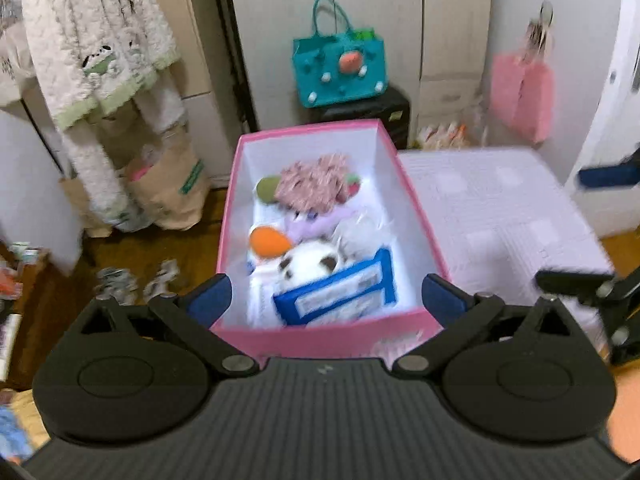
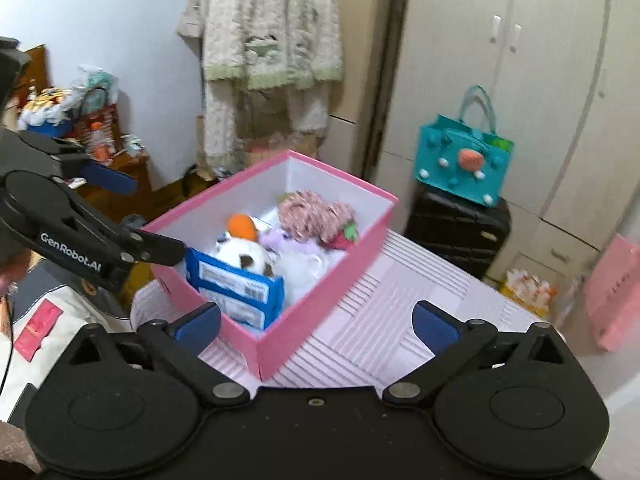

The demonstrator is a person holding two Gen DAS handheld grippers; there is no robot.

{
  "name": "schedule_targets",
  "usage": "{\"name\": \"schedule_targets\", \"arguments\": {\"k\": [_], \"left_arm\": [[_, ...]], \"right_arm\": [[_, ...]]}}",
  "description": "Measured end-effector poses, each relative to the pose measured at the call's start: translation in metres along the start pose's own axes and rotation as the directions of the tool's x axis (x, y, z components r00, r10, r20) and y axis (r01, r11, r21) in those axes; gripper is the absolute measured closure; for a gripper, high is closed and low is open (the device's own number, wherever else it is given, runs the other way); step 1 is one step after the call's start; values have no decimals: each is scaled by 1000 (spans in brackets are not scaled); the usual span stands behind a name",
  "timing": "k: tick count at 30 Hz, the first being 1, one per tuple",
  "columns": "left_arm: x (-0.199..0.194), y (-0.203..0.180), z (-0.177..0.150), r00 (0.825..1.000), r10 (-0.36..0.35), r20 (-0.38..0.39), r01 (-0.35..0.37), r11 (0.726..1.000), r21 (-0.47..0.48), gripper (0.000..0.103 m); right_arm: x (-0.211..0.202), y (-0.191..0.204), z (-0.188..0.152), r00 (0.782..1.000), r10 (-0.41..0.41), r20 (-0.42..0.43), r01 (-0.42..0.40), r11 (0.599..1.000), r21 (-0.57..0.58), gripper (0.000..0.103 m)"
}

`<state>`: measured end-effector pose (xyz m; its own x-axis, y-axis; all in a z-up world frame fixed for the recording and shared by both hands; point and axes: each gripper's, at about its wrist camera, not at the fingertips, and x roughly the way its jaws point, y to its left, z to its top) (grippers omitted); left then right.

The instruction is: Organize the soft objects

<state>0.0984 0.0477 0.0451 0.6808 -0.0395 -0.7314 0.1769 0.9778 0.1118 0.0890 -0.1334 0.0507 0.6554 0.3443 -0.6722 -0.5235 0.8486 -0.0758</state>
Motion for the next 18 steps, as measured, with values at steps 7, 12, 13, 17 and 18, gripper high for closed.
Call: {"name": "schedule_targets", "arguments": {"k": [7,12,13,17,18], "left_arm": [[-10,-21,-28,999,16,44,-17,1000,21,0],[-17,-31,-41,998,-13,57,13,1000,3,0],[-18,-34,-43,998,-9,68,8,1000,10,0],[-15,-47,-46,996,53,69,-54,998,17,0],[-13,-50,-46,996,60,65,-61,998,21,0]], "right_arm": [[-37,-2,-37,984,-157,84,144,979,143,0],[-47,4,-57,971,-232,53,217,953,210,0],[-49,6,-60,966,-253,46,237,947,218,0],[-55,15,-69,942,-330,53,315,930,190,0],[-57,17,-71,941,-336,52,321,928,191,0]]}}
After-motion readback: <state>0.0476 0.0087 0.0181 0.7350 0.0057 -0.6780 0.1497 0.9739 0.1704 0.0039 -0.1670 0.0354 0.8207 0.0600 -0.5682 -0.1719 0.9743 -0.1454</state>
